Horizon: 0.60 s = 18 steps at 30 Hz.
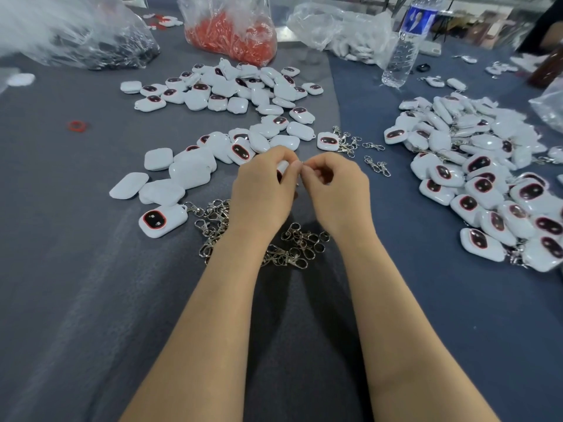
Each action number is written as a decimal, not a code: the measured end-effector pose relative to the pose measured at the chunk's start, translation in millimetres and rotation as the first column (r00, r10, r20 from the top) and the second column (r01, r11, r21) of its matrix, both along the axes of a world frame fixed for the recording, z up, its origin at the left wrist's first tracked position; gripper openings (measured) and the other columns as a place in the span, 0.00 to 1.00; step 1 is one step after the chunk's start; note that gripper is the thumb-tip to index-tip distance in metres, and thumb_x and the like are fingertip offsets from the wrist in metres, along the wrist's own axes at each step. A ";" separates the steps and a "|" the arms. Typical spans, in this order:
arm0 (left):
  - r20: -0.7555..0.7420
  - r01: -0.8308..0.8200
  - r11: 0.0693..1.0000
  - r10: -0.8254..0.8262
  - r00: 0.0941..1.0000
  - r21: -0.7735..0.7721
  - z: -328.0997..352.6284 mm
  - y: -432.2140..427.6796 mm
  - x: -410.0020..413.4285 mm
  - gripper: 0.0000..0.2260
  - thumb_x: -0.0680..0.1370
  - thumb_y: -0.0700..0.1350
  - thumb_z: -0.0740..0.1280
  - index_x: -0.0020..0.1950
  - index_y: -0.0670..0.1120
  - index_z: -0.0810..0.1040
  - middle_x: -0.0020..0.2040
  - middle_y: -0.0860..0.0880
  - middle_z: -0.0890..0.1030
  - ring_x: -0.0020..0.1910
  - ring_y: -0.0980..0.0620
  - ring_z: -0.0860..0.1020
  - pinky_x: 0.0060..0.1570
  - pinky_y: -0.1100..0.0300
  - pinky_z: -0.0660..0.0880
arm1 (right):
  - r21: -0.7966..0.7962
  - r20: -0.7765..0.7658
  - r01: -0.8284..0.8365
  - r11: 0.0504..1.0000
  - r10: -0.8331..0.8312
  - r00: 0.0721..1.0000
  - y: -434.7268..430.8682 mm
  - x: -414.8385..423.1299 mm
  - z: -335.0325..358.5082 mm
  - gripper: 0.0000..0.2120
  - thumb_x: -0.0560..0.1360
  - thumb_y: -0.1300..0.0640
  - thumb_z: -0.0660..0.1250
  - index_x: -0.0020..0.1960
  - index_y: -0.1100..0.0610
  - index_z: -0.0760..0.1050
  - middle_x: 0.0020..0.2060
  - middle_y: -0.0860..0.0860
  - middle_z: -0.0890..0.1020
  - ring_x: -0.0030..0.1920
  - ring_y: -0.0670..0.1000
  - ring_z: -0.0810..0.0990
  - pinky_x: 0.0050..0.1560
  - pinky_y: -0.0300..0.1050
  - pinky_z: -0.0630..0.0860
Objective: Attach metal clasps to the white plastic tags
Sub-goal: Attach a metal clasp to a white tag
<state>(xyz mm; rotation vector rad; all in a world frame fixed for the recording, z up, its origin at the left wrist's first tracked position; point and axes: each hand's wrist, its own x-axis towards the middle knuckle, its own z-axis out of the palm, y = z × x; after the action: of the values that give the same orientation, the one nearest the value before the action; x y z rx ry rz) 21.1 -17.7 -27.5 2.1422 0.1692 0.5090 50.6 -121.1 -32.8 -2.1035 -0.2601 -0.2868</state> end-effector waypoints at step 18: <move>-0.004 -0.017 0.996 0.017 1.000 -0.088 -2.7 3.9 3.3 0.04 0.78 0.45 0.65 0.43 0.50 0.76 0.32 0.55 0.78 0.27 0.65 0.77 0.32 0.75 0.69 | 0.109 -0.011 0.047 0.993 -0.046 0.999 2.3 -0.6 3.7 0.05 0.77 0.61 0.62 0.48 0.53 0.76 0.40 0.44 0.78 0.38 0.37 0.73 0.40 0.23 0.67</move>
<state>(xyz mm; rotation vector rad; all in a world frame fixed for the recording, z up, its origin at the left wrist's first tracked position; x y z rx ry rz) 24.4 -13.9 -30.2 2.0576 0.2082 0.4997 50.0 -118.8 -29.0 -2.0040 -0.1864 -0.3131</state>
